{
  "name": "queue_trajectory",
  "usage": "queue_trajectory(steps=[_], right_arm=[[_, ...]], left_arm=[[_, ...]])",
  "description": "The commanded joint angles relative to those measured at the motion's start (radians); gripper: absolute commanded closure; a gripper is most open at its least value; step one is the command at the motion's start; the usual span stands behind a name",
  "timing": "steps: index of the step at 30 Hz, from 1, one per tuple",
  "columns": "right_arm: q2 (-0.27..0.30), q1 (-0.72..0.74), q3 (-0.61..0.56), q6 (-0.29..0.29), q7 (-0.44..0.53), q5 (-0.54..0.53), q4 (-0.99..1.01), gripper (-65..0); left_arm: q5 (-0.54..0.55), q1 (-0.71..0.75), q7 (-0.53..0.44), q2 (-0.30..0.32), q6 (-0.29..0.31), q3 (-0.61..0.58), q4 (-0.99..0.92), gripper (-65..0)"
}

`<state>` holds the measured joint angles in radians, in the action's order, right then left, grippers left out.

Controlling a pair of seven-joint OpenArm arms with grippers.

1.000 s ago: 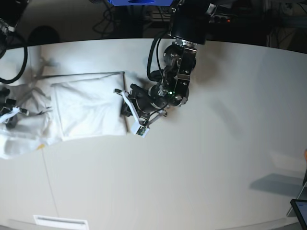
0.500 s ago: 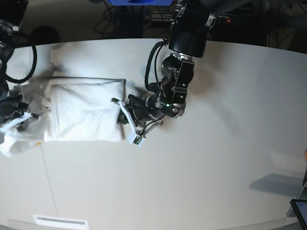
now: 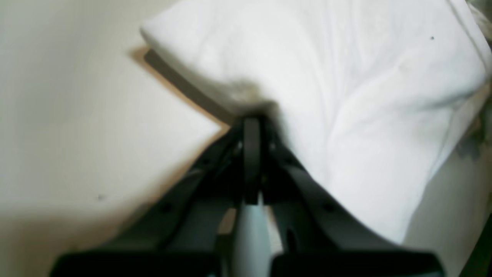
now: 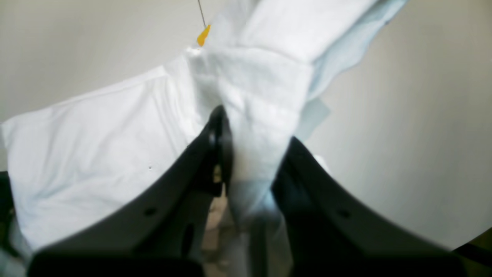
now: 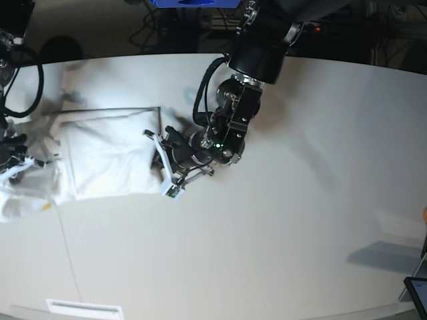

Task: Fold the T-shirt properly
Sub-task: 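Grasp the shirt bundle with the right gripper and lift it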

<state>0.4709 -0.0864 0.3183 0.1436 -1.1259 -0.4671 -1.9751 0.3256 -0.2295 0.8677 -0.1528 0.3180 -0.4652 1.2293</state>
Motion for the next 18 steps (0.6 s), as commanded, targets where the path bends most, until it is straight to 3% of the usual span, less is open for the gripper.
queue_trajectory(steps=[1, 8, 10, 13, 18], right_arm=[[0.022, 0.015, 0.008, 0.003, 0.027, 0.006, -0.025, 0.0], [0.047, 0.012, -0.04, 0.008, 0.053, 0.011, -0.03, 0.0], [0.071, 0.004, -0.094, 0.047, 0.091, 0.029, -0.03, 0.0], [0.081, -0.011, -0.213, 0.153, 0.135, 0.11, -0.03, 0.0], [0.061, -0.017, -0.354, 0.169, 0.165, 0.308, -0.03, 0.0]], left_arm=[[-0.013, -0.011, 0.034, -0.004, -0.001, -0.005, -0.004, 0.0], [-0.013, -0.032, 0.034, -0.004, -0.001, -0.004, -0.047, 0.0], [-0.013, -0.032, 0.034, -0.004, -0.001, -0.004, -0.049, 0.0], [-0.013, -0.032, 0.034, -0.004, -0.001, -0.004, -0.049, 0.0], [-0.013, -0.034, 0.034, -0.004, -0.001, -0.002, -0.05, 0.0]])
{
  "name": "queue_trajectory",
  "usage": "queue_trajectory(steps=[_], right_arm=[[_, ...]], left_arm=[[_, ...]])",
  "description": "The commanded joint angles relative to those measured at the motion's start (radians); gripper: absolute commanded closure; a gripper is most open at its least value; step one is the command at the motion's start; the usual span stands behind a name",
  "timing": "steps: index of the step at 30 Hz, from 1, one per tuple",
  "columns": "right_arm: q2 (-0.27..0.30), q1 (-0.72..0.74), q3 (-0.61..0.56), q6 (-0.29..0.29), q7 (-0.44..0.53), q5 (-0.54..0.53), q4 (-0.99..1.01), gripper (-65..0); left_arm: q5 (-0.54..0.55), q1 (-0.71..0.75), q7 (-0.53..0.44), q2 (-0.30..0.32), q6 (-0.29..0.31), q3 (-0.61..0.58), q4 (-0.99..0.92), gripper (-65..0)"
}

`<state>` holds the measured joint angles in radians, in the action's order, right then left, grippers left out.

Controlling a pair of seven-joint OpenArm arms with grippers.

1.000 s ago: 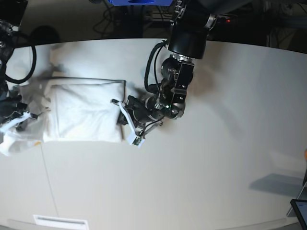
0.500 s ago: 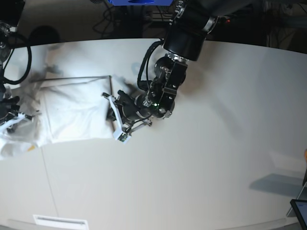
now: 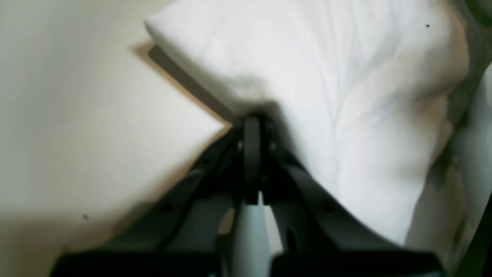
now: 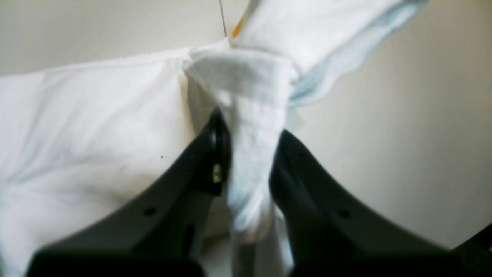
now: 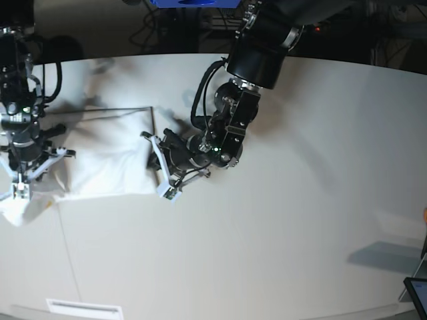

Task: Fold the T-shirt properly
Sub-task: 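Grasp the shirt bundle with the right gripper and lift it, then drag the lifted shirt with the right gripper and open the left gripper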

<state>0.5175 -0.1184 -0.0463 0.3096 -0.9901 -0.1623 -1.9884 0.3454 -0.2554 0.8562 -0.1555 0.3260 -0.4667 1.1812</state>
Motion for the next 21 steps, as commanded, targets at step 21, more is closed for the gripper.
queue_trajectory(steps=[21], right_arm=[[-0.397, -0.01, -0.289, -0.284, 0.06, 0.898, 0.005, 0.0]], left_arm=[[-0.033, 0.047, 0.054, 0.063, -0.009, 0.142, 0.133, 0.0]])
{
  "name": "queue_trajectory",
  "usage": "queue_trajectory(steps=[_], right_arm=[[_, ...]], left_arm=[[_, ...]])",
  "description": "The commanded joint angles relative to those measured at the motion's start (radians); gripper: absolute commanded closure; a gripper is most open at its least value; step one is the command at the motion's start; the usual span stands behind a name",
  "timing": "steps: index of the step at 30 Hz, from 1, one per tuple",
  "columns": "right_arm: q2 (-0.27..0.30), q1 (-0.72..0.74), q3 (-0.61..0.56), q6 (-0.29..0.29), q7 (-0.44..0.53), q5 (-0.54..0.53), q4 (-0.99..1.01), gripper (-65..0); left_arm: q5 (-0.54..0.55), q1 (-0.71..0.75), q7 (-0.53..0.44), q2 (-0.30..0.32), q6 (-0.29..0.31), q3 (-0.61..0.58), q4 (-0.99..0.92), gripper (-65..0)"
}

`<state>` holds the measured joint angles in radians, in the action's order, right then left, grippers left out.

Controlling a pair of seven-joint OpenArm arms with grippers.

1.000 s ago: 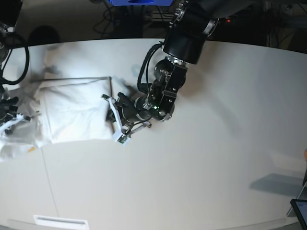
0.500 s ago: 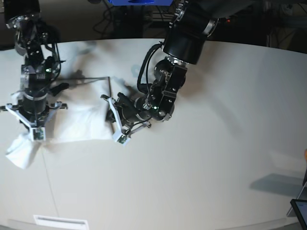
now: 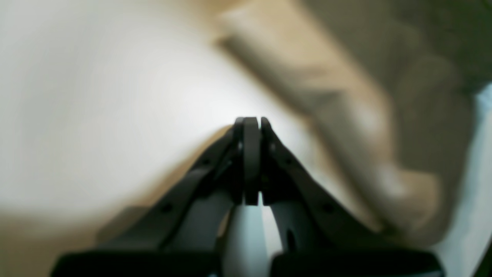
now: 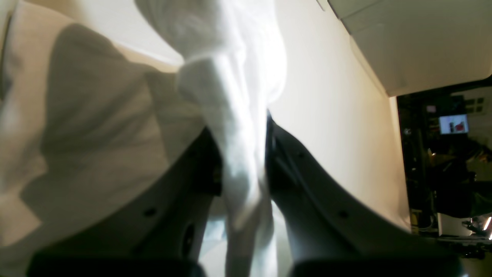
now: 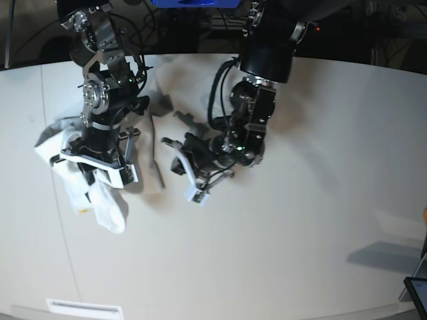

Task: Fold the T-shirt properly
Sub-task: 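Drag the lifted shirt with the right gripper and open the left gripper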

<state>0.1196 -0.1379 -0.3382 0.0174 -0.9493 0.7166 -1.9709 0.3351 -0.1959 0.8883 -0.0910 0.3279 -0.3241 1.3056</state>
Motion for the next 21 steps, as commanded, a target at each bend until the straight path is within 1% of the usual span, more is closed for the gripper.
queue_trajectory(steps=[1, 3, 6, 10, 12, 14, 18, 21], right_arm=[[-0.002, 0.007, 0.003, 0.008, 0.023, 0.018, -0.003, 0.0], [-0.005, 0.007, 0.003, 0.008, 0.023, 0.018, 0.012, 0.0], [-0.008, 0.001, 0.004, 0.008, 0.026, 0.016, 0.018, 0.0], [-0.054, -0.001, 0.004, 0.008, 0.023, 0.016, 0.02, 0.0], [-0.07, -0.007, 0.003, 0.008, 0.026, 0.016, 0.032, 0.0], [-0.088, -0.007, 0.003, 0.008, 0.028, 0.016, 0.06, 0.0], [-0.114, -0.009, 0.001, 0.009, 0.028, 0.016, 0.091, 0.0], [-0.114, -0.009, 0.003, 0.009, 0.028, 0.016, 0.091, -0.1]], left_arm=[[-0.023, 0.005, 0.038, 0.018, -0.011, 0.019, 0.055, 0.0], [-0.023, 0.022, 0.107, 0.05, -0.008, 0.052, 0.136, 0.0], [-0.023, 0.048, 0.176, 0.079, -0.006, 0.096, 0.249, 0.0], [-0.023, 0.088, 0.234, 0.124, -0.006, 0.164, 0.389, 0.0], [-0.023, 0.092, 0.266, 0.127, -0.005, 0.188, 0.431, 0.0], [-0.023, 0.109, 0.288, 0.129, -0.005, 0.214, 0.467, 0.0], [-0.023, 0.134, 0.291, 0.138, -0.003, 0.234, 0.501, 0.0], [-0.023, 0.143, 0.291, 0.139, 0.035, 0.234, 0.5, 0.0]])
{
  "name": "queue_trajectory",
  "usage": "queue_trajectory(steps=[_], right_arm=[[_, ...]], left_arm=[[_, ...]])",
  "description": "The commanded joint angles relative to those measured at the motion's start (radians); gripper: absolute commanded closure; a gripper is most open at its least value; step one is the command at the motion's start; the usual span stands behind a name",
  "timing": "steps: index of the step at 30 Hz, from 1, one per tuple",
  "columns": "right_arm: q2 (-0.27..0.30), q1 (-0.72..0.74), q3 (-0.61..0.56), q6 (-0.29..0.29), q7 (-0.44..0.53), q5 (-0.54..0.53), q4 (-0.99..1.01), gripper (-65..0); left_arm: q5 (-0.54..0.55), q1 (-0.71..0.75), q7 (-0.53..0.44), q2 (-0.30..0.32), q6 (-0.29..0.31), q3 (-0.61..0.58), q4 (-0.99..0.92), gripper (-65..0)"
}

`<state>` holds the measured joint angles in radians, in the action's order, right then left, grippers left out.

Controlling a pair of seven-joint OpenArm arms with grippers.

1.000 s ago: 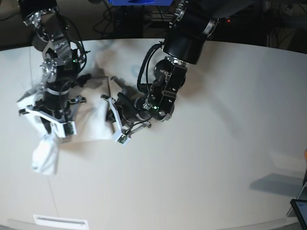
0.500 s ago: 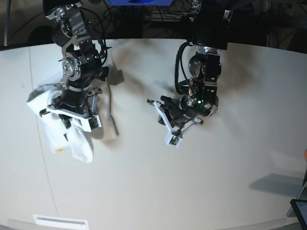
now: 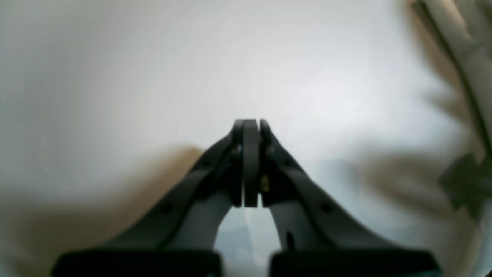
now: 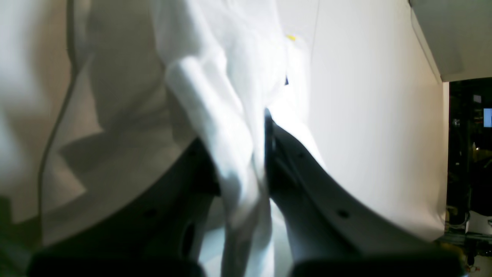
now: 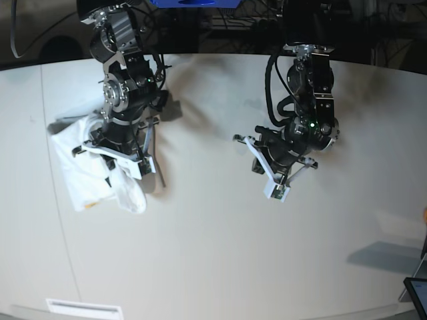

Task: Fold the T-shirt properly
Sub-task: 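Drag the lifted shirt with the right gripper and open the left gripper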

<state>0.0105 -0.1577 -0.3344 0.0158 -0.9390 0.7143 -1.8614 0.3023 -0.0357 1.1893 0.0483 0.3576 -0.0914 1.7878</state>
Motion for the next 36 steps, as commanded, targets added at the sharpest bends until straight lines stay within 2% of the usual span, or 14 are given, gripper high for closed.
queue_trajectory(steps=[1, 5, 7, 11, 15, 19, 21, 29, 33, 36], right_arm=[[-0.007, 0.01, -0.001, 0.011, 0.018, 0.018, -0.019, -0.3], [-0.025, 0.007, -0.001, 0.011, 0.018, -0.041, -0.02, -0.6], [-0.034, 0.005, -0.001, 0.011, 0.013, -0.069, -0.022, -4.5], [-0.071, 0.004, -0.001, 0.011, 0.015, -0.097, -0.025, -20.2], [-0.096, -0.015, -0.009, 0.011, 0.008, -0.097, -0.076, -40.8], [-0.106, -0.041, -0.009, 0.009, 0.008, -0.098, -0.111, -51.2], [-0.116, -0.055, -0.012, 0.008, 0.008, -0.098, -0.113, -52.1], [-0.119, -0.101, -0.157, 0.008, 0.008, -0.104, -0.12, -52.7], [-0.119, -0.112, -0.167, 0.011, 0.007, -0.253, -0.123, -52.5], [-0.114, -0.115, -0.173, 0.013, 0.018, -0.289, -0.146, -52.1]], left_arm=[[0.01, -0.014, -0.01, 0.0, 0.019, 0.002, 0.016, 0.0], [0.01, 0.006, -0.012, -0.001, 0.028, 0.003, 0.016, 0.0], [0.01, 0.007, -0.012, -0.001, 0.028, 0.003, 0.014, 0.0], [0.01, 0.006, -0.012, 0.0, 0.028, 0.003, 0.014, 0.0], [0.01, 0.006, -0.012, 0.002, 0.028, 0.003, 0.013, 0.0], [0.01, 0.001, -0.012, 0.002, 0.028, 0.003, 0.013, 0.0], [0.01, 0.0, -0.012, 0.002, 0.028, 0.009, 0.013, 0.0], [0.01, -0.002, -0.012, 0.003, 0.028, 0.094, -0.004, 0.0], [0.01, 0.001, -0.012, 0.005, 0.03, 0.121, -0.009, 0.0], [0.01, 0.003, -0.012, 0.022, 0.03, 0.146, -0.009, 0.0]])
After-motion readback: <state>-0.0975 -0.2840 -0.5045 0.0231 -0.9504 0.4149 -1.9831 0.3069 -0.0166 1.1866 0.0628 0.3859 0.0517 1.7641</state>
